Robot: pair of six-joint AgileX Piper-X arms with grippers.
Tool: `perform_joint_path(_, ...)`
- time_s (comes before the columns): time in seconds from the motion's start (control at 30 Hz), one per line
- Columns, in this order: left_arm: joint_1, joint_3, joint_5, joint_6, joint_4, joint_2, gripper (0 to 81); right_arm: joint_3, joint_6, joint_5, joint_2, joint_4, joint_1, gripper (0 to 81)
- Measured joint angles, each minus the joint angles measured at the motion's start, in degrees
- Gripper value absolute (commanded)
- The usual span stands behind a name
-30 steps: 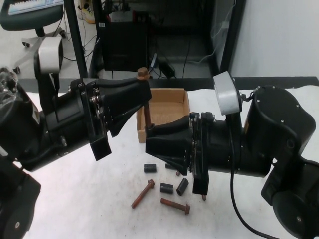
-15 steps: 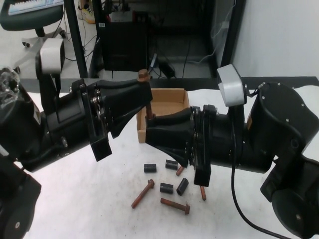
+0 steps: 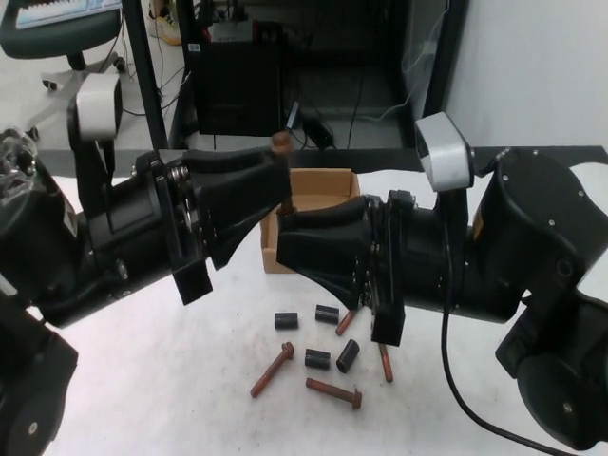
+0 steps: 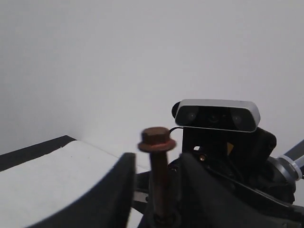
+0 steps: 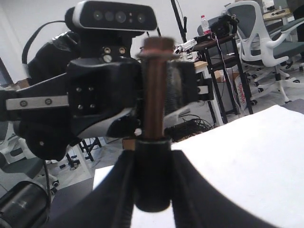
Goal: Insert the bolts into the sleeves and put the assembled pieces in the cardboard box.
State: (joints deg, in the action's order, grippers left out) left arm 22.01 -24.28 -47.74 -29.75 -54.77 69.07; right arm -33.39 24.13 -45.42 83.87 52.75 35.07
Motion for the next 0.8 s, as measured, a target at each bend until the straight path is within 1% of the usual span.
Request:
perform_joint_path(0.03,0.00,0.00,0.00,-0.50,0.00,0.00,60.1,-0.09,0.13,0.02,-0.03,0.32,-0.01,0.9)
perform_joint_path(0.3,-0.24,0.00,0.13,-2.43,0.32,0.00,60.0,-0.34,0.33,-0.66,-0.03,0.78,-0.14,0.9)
perform_joint_path(0.43,-1.79,0.00,0.26,-1.77,0.28,0.00,57.8,-0.34,0.33,-1.23,-0.03,0.67,-0.14,0.9)
perform_joint_path(0.5,-3.48,0.00,0.26,-1.66,0.04,0.00,51.5,-0.40,0.33,-1.29,-0.03,0.35,-0.14,0.9)
perform_joint_path(0.57,-5.59,0.00,0.37,-1.88,-0.97,0.00,39.7,-0.40,0.33,-1.68,-0.03,-0.09,-0.14,0.9)
perform_joint_path(0.6,-6.79,0.00,0.38,-2.12,-1.82,-0.10,29.4,-0.40,0.33,-1.75,-0.03,-0.32,-0.14,0.9)
perform_joint_path(0.63,-7.98,0.00,0.38,-2.39,-2.66,-0.27,14.9,-0.40,0.33,-1.72,-0.03,-0.55,-0.14,0.9)
perform_joint_path(0.67,-8.94,0.00,0.38,-2.49,-3.51,-0.64,4.4,-0.40,0.33,-1.72,-0.03,-0.76,-0.14,0.9)
perform_joint_path(0.7,-11.12,0.00,0.49,-2.55,-4.81,-1.90,0.4,-0.40,0.33,-1.72,-0.03,-0.74,-0.14,0.9)
perform_joint_path(0.8,-13.54,0.00,0.44,-2.43,-5.74,-3.75,0.3,-0.40,0.33,-1.72,-0.03,-1.18,-0.14,0.9)
